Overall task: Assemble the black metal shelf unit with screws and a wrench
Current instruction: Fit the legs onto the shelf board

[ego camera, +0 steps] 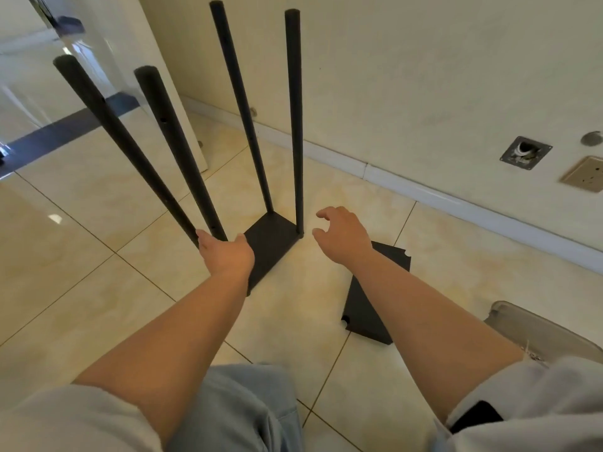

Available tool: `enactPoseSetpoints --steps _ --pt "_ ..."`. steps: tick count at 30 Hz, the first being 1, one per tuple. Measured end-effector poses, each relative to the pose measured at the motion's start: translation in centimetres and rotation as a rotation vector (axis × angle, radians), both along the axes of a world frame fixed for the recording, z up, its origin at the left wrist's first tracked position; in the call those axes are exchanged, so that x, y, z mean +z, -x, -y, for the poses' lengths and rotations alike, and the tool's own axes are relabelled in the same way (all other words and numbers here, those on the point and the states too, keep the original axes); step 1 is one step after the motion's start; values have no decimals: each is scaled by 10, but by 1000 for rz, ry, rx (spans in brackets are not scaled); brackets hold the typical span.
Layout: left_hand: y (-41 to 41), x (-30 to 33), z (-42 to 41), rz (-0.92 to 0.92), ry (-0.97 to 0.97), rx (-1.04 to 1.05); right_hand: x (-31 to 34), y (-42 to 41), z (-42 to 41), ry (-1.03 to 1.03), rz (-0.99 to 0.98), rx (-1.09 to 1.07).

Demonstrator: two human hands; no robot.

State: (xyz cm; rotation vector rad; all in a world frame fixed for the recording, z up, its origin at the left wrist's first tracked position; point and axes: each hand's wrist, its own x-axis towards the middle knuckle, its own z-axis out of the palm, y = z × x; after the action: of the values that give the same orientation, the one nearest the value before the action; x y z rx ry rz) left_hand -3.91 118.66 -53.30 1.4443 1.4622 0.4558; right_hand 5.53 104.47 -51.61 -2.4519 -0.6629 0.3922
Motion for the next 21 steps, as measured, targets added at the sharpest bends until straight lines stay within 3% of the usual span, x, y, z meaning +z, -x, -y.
enactPoseSetpoints --steps 10,17,21 --pt "-12 0 -43 53 -119 -135 2 -3 -30 12 -9 38" --pt "-11 -1 -45 -62 -207 -198 3 -4 -34 14 -29 33" --pt "-6 4 -27 -123 -294 -368 8 0 -33 -13 -42 37"
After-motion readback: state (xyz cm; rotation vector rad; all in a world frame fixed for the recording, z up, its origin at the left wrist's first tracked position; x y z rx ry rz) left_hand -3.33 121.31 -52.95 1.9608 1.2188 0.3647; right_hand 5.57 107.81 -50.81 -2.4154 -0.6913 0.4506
